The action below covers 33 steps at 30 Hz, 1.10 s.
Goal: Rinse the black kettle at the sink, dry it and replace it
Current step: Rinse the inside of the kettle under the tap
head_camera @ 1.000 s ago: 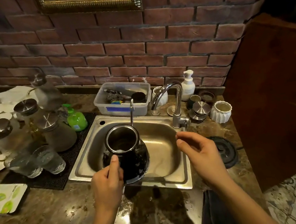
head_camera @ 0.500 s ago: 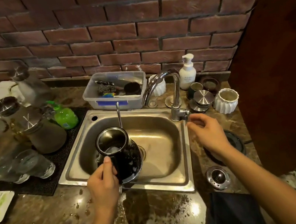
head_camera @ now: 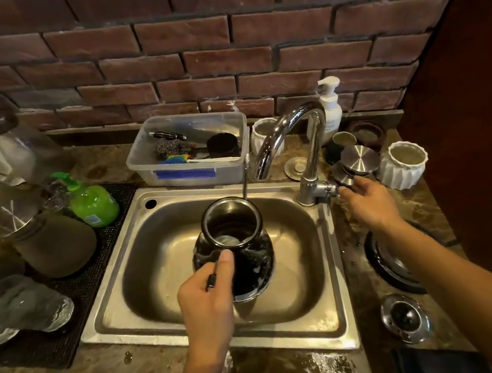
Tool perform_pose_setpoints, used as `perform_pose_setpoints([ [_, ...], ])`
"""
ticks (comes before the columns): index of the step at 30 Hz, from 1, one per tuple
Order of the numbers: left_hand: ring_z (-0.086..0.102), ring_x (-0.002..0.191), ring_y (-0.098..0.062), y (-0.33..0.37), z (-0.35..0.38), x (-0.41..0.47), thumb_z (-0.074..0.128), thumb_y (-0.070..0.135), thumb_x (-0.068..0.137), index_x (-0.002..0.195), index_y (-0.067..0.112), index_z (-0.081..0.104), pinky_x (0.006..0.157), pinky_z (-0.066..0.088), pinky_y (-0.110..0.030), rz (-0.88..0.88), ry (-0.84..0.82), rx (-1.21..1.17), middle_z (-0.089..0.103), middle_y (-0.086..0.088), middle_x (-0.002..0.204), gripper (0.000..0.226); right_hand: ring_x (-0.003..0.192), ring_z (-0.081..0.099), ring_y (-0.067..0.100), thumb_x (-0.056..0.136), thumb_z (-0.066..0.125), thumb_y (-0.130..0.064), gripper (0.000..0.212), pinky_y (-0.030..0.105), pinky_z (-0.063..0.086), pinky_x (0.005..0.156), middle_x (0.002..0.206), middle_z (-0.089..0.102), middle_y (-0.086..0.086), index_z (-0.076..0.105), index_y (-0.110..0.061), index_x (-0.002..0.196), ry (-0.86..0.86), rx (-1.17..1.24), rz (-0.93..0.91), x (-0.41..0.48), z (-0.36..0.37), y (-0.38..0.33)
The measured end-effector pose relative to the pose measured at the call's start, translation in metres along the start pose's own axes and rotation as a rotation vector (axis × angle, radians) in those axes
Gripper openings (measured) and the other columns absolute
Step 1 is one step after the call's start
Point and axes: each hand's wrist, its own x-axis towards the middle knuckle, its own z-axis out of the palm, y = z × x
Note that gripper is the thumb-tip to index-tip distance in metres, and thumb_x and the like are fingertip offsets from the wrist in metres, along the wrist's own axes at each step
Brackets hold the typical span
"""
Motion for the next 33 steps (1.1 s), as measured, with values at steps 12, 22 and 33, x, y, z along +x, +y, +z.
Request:
perform_pose_setpoints([
  [12,0.059,0.056,-0.003,-0.011,0.032,0.020,0.062,0.025,0.096,0.054,0.016,0.059,0.054,0.045,-0.012,-0.061,-0.026,-0.027,0.058,0.010,0.049,0.043,0.113,0.065,0.027,0.102,0.052,-0.029,0.043,0.049,0.051,0.103,0.128,0.069,0.006,0.054,-0.025,0.145,-0.021,-0.087,-0.027,0.032,0.027,0.017],
  [22,0.061,0.060,-0.002,-0.003,0.049,0.027,0.063,0.025,0.097,0.052,0.023,0.059,0.056,0.044,-0.009,-0.078,-0.033,-0.010,0.059,0.014,0.050,0.045,0.120,0.064,0.033,0.098,0.052,-0.035,0.046,0.055,0.048,0.107,0.127,0.072,0.008,0.056,-0.027,0.143,-0.023,-0.032,-0.040,0.045,0.027,0.034],
  [33,0.050,0.047,-0.001,0.007,0.056,0.015,0.063,0.022,0.096,0.040,0.029,0.056,0.049,0.038,-0.006,-0.116,0.018,0.014,0.047,0.014,0.040,0.057,0.124,0.061,0.025,0.106,0.046,-0.002,0.040,0.036,0.046,0.111,0.131,0.063,0.016,0.051,-0.003,0.145,-0.120,0.378,0.054,0.059,0.021,0.046],
])
